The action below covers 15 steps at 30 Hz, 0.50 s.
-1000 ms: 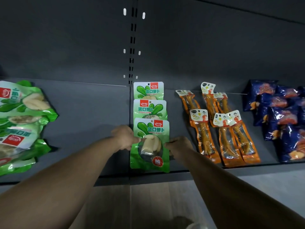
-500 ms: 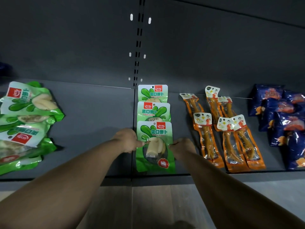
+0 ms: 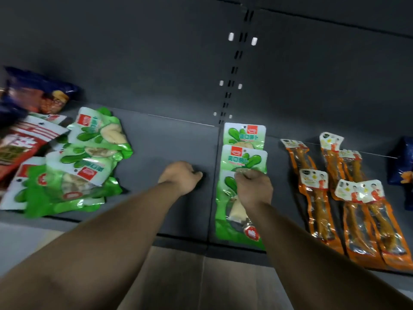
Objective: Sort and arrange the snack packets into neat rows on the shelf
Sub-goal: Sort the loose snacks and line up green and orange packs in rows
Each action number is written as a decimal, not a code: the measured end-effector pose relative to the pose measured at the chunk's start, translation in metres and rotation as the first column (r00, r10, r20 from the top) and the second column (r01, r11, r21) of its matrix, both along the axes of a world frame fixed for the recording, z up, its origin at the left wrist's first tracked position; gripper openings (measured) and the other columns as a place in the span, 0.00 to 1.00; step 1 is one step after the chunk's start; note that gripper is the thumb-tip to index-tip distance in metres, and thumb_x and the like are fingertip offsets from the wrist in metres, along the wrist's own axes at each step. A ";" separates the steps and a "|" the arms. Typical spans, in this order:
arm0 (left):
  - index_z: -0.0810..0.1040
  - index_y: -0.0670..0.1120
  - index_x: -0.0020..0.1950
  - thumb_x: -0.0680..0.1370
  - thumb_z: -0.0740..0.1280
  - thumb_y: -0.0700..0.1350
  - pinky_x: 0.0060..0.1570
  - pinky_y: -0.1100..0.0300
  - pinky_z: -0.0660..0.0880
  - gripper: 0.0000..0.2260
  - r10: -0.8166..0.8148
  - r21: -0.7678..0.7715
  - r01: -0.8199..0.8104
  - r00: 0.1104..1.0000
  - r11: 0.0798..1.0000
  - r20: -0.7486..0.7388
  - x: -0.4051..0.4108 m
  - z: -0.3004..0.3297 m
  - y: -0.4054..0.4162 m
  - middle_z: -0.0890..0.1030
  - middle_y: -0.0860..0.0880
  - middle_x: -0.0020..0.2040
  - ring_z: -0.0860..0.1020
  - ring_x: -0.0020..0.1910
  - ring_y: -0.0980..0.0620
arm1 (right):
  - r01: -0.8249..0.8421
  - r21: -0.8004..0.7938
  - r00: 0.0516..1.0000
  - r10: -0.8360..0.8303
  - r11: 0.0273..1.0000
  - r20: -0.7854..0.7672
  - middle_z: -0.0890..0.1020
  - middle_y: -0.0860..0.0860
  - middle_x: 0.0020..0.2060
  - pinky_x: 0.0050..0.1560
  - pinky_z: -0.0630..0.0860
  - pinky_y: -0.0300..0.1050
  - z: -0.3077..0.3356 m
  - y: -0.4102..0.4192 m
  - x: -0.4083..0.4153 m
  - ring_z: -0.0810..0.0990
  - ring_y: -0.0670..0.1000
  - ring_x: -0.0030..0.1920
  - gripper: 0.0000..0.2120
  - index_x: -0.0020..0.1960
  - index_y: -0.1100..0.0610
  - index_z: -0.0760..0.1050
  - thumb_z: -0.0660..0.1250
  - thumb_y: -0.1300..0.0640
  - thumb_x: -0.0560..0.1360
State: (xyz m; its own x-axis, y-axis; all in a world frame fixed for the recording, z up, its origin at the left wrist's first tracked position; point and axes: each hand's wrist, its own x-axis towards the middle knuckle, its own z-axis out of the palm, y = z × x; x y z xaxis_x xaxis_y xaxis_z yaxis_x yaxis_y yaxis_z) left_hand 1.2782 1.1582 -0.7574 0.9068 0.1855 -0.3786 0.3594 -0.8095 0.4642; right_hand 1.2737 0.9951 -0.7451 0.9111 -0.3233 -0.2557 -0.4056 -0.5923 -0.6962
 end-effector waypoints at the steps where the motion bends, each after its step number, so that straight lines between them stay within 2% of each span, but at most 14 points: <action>1: 0.80 0.42 0.51 0.78 0.62 0.54 0.54 0.56 0.73 0.16 0.044 0.022 -0.045 0.999 0.999 0.020 -0.002 0.000 0.009 0.80 0.41 0.56 0.76 0.58 0.42 | -0.056 0.000 0.998 0.056 0.998 0.013 0.82 0.55 0.46 0.45 0.69 0.41 0.000 0.013 0.003 0.79 0.57 0.52 0.11 0.46 0.59 0.81 0.65 0.52 0.76; 4: 0.78 0.43 0.56 0.78 0.61 0.52 0.56 0.54 0.72 0.15 0.184 0.131 -0.195 0.979 0.972 0.092 -0.011 0.000 0.044 0.78 0.41 0.59 0.75 0.61 0.41 | -0.188 0.034 0.981 0.186 0.982 0.049 0.77 0.56 0.35 0.39 0.64 0.42 0.002 0.050 0.005 0.77 0.56 0.42 0.17 0.31 0.58 0.72 0.65 0.52 0.76; 7: 0.76 0.43 0.59 0.79 0.60 0.50 0.56 0.54 0.72 0.15 0.293 0.247 -0.323 0.944 0.914 0.150 -0.021 0.001 0.084 0.78 0.40 0.60 0.75 0.60 0.41 | -0.256 0.145 0.966 0.250 0.956 0.059 0.78 0.59 0.32 0.39 0.69 0.45 -0.001 0.078 0.000 0.76 0.56 0.37 0.19 0.28 0.58 0.70 0.66 0.53 0.76; 10: 0.76 0.41 0.58 0.78 0.60 0.48 0.55 0.53 0.72 0.14 0.386 0.233 -0.422 0.904 0.876 0.183 -0.026 0.002 0.119 0.78 0.39 0.58 0.76 0.58 0.39 | -0.308 0.190 0.951 0.307 0.932 0.036 0.79 0.54 0.33 0.39 0.67 0.41 -0.009 0.094 -0.003 0.75 0.53 0.36 0.19 0.28 0.55 0.70 0.66 0.52 0.76; 13: 0.73 0.41 0.61 0.77 0.61 0.49 0.56 0.50 0.71 0.16 0.472 0.219 -0.514 0.854 0.829 0.219 -0.024 0.004 0.139 0.73 0.41 0.61 0.73 0.60 0.39 | -0.307 0.237 0.950 0.313 0.922 0.009 0.76 0.52 0.29 0.38 0.68 0.42 -0.019 0.103 -0.003 0.73 0.52 0.34 0.19 0.27 0.55 0.69 0.67 0.53 0.75; 15: 0.71 0.41 0.62 0.77 0.61 0.48 0.57 0.50 0.70 0.16 0.561 0.119 -0.605 0.783 0.787 0.268 -0.020 0.005 0.147 0.71 0.41 0.62 0.72 0.61 0.40 | -0.293 0.249 0.952 0.305 0.923 -0.010 0.75 0.51 0.27 0.38 0.68 0.42 -0.025 0.107 -0.003 0.72 0.51 0.31 0.19 0.28 0.56 0.70 0.67 0.53 0.75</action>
